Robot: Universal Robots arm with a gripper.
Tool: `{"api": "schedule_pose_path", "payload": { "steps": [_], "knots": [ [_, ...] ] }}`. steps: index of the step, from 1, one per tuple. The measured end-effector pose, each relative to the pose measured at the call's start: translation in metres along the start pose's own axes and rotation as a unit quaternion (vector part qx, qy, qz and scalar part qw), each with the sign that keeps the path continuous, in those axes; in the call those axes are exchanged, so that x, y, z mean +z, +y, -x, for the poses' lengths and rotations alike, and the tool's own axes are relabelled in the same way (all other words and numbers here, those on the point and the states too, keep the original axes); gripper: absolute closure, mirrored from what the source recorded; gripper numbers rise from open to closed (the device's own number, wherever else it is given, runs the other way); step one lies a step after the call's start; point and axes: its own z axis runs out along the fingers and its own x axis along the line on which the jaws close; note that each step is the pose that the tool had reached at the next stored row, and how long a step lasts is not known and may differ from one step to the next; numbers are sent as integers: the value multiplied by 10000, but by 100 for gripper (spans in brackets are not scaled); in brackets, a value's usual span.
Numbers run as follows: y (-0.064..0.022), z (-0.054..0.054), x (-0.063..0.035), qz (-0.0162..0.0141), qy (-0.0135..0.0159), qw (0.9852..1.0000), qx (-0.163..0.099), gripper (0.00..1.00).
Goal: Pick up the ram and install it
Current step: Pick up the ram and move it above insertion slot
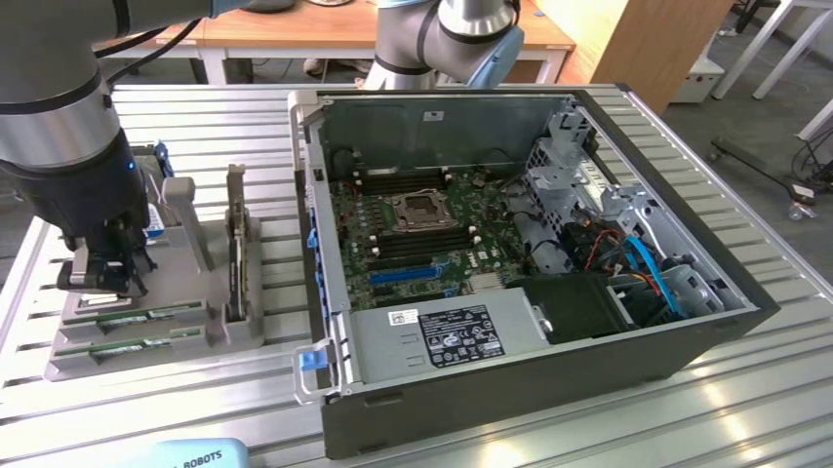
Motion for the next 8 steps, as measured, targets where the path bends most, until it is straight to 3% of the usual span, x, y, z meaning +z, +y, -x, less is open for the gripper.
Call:
{"api": "schedule_pose_path", "payload": {
  "steps": [8],
  "knots": [
    [-3,-81,1,-3,-2,10000,-1,65]
  ]
}}
